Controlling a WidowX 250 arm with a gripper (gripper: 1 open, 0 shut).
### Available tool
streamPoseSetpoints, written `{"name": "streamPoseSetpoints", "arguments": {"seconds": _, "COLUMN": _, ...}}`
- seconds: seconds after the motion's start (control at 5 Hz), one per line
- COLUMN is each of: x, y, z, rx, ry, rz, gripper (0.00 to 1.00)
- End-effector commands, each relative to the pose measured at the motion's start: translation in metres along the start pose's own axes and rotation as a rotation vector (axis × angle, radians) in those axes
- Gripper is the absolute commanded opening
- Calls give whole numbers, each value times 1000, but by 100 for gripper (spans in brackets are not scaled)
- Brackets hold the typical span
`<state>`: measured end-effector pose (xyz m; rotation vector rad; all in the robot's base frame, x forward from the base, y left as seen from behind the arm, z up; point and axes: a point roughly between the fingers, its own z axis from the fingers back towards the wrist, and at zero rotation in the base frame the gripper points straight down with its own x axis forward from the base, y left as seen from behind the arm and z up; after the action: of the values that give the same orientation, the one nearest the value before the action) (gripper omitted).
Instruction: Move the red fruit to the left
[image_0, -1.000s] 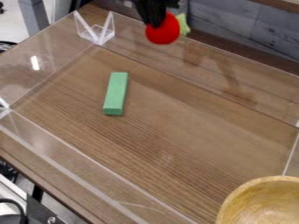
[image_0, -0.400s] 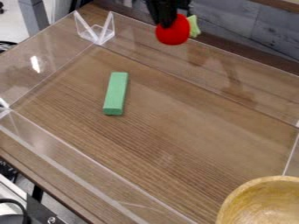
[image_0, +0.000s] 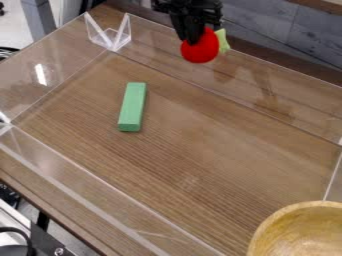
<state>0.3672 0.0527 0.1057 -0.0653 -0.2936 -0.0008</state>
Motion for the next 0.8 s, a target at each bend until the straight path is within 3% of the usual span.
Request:
{"name": "streamPoseSetpoints", "arguments": {"seconds": 0.0, "x": 8, "y": 3, "z": 13, "rx": 22, "ry": -50, "rz": 18, "gripper": 0}}
{"name": "streamPoseSetpoints", "arguments": {"seconds": 0.2, "x": 8, "y": 6, "z": 16, "rx": 32, "ry": -58, "rz": 38, "gripper": 0}}
{"name": "streamPoseSetpoints", "arguments": {"seconds": 0.6, "x": 12, "y": 19, "z": 26, "rx": 27, "ry": -72, "rz": 9, "gripper": 0}}
